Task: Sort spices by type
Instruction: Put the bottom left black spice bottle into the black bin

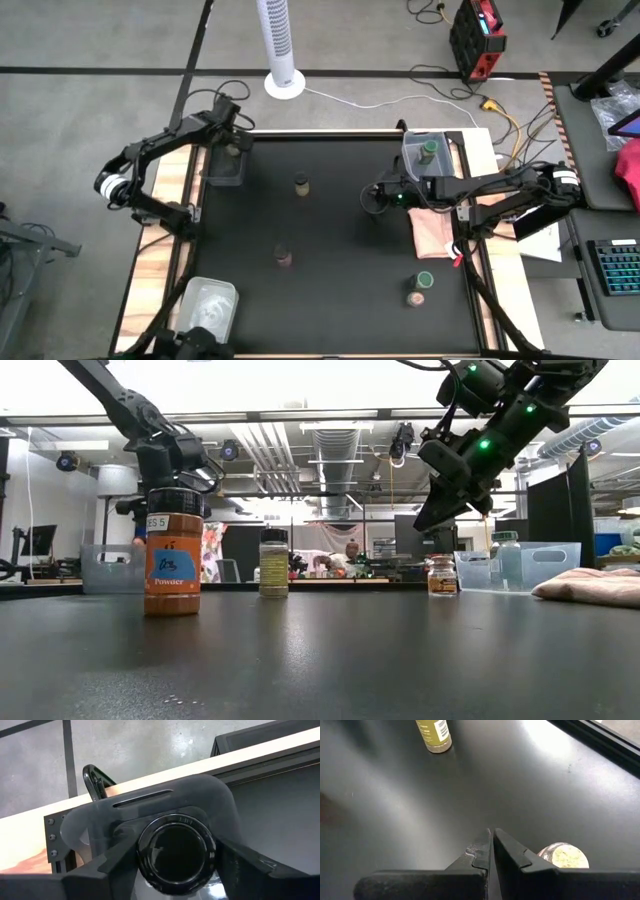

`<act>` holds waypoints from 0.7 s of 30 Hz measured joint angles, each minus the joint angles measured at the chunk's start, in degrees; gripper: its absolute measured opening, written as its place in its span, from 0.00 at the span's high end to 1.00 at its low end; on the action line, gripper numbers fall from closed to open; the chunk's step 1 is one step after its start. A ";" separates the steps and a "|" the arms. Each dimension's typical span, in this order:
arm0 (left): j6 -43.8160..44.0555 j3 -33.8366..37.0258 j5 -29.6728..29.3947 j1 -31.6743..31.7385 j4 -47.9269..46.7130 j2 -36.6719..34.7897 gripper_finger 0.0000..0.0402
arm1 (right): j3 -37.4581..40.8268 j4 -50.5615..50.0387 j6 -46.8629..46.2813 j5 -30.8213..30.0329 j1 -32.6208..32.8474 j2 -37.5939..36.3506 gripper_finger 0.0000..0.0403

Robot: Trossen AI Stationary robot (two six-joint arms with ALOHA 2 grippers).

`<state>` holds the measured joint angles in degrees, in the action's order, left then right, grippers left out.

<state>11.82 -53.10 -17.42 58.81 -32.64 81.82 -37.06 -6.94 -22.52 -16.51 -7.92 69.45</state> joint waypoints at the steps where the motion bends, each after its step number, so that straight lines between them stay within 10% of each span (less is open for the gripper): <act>1: 0.00 0.00 -0.01 0.00 0.10 0.10 0.42 | 0.00 0.02 0.00 0.00 0.00 0.00 0.97; 21: -2.39 -2.02 -3.57 -0.02 -1.87 0.21 0.34 | 0.00 0.19 0.00 0.00 0.02 0.00 0.97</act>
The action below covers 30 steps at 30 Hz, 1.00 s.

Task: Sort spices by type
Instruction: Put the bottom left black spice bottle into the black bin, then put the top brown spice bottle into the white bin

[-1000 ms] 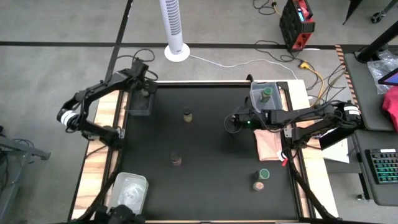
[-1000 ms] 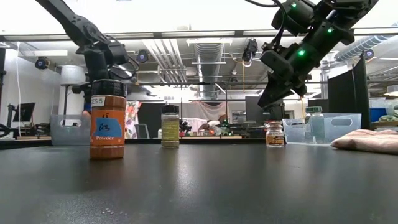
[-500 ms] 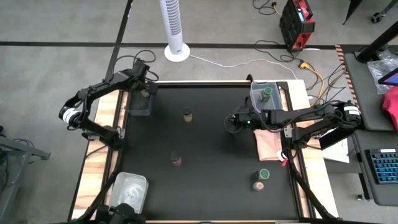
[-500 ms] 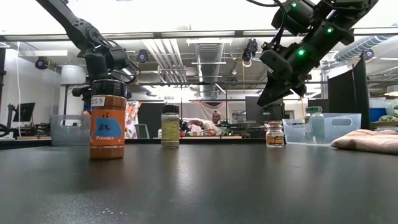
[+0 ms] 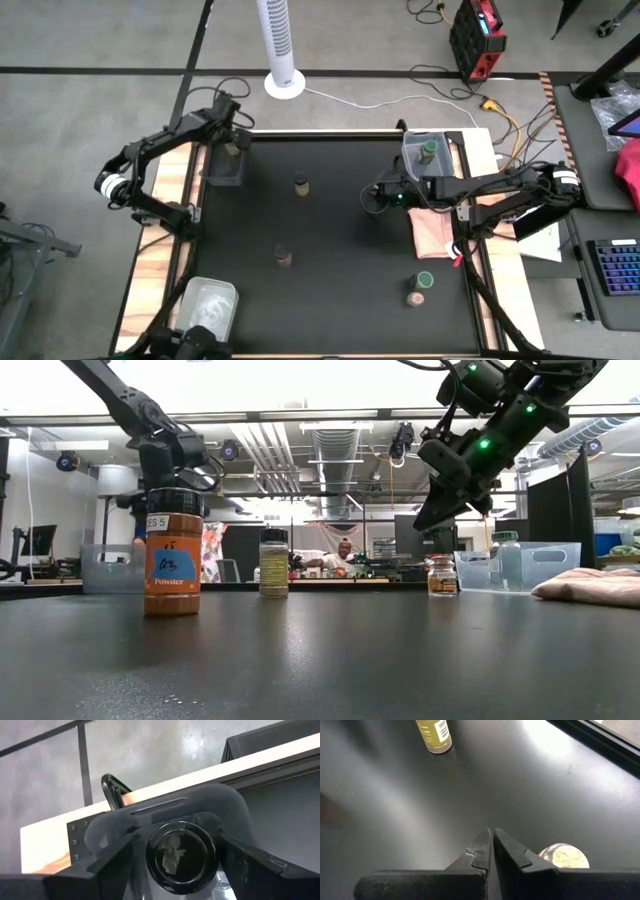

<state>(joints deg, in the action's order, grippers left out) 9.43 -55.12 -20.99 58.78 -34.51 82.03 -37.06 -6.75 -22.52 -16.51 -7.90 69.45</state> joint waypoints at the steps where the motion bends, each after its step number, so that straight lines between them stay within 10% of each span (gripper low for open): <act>1: -0.16 -0.24 -0.02 0.00 -0.21 -0.01 0.34 | 0.00 0.11 0.00 0.00 0.00 0.00 0.97; 19: 0.76 -5.92 -3.79 -4.41 -7.43 -6.59 0.34 | 0.01 0.70 -1.73 -2.28 0.23 -0.19 0.97; 30: 7.96 -5.92 -8.47 -33.82 -7.56 -18.31 0.34 | -2.61 4.28 -0.31 -10.68 9.86 -1.09 0.97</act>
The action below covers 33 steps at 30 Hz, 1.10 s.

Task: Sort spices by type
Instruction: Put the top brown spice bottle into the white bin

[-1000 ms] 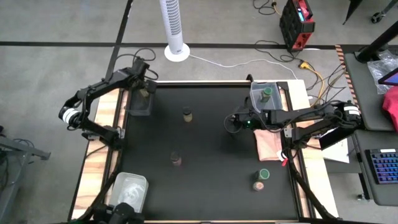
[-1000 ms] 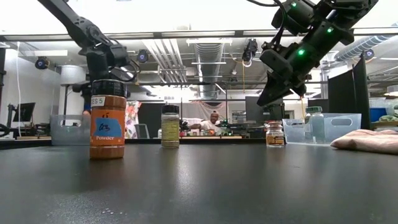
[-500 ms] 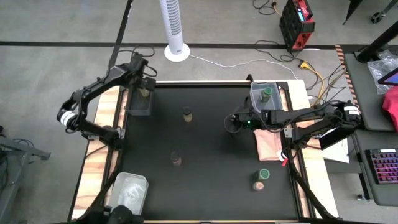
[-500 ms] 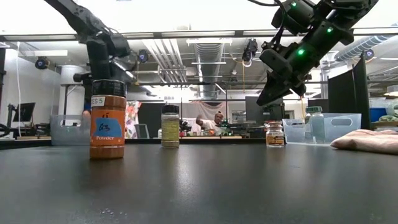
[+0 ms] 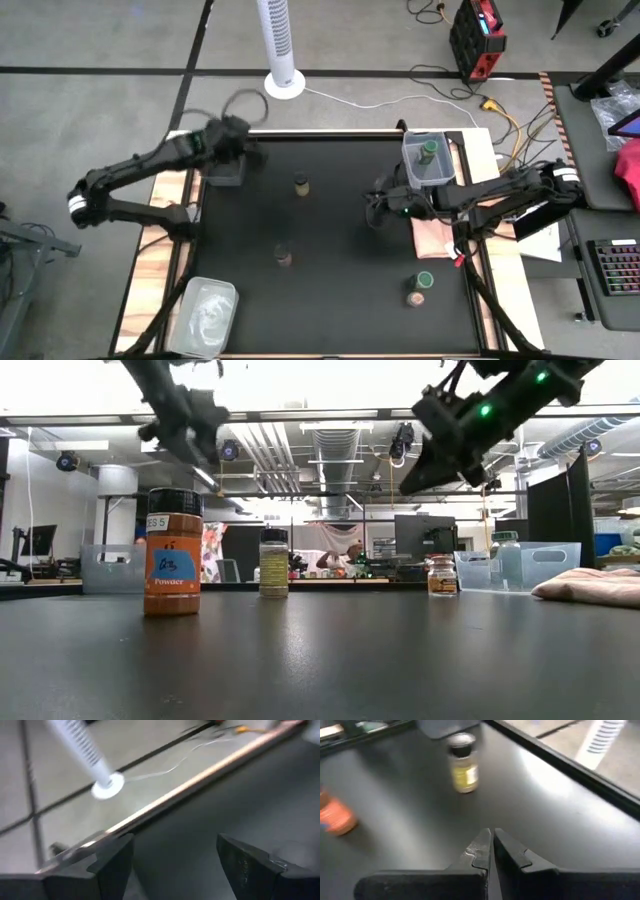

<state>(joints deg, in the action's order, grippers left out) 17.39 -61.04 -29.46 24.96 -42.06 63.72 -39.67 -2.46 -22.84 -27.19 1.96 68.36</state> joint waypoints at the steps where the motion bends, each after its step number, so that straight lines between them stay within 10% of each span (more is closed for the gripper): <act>1: 0.71 0.00 -1.29 -4.38 0.01 -0.52 0.34 | -0.08 -0.07 0.05 0.03 1.15 -0.02 0.97; 15: 13.30 0.02 -16.93 -52.00 -0.04 4.81 0.34 | -0.43 -16.04 -18.40 0.31 10.43 -0.11 0.97; 33: 21.11 -0.11 -25.72 -57.32 1.02 15.55 0.34 | -0.43 -20.47 -20.91 -0.06 -10.43 0.37 0.97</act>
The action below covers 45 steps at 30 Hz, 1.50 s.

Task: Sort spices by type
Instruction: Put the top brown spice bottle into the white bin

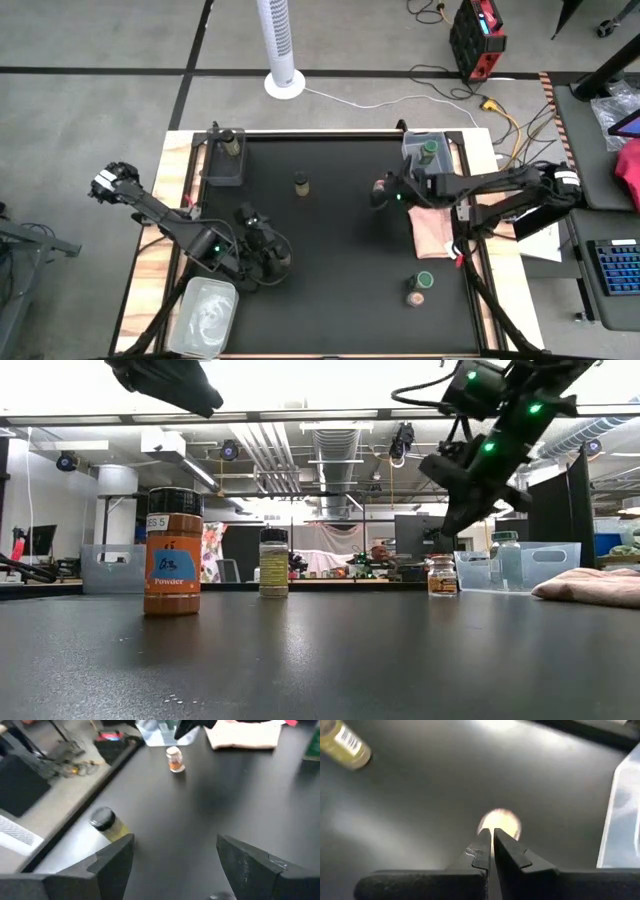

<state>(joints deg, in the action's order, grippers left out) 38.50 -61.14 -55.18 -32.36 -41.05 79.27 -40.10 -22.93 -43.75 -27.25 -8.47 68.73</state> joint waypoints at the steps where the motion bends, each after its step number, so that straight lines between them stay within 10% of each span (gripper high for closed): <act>1: 0.00 0.00 -0.94 0.00 -0.05 0.01 0.34 | 0.00 1.15 1.45 0.05 -1.61 0.04 0.97; 16: 0.19 0.00 -5.99 0.33 1.01 -0.45 0.34 | -0.15 6.00 5.65 -0.22 -6.37 9.98 0.97; 45: -4.95 0.00 1.77 0.33 11.90 2.25 0.34 | -0.07 6.22 -0.56 15.70 13.83 7.71 0.97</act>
<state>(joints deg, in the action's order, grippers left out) 33.55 -61.14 -53.41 -32.03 -29.15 81.52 -40.16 -16.71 -44.31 -11.54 5.35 76.44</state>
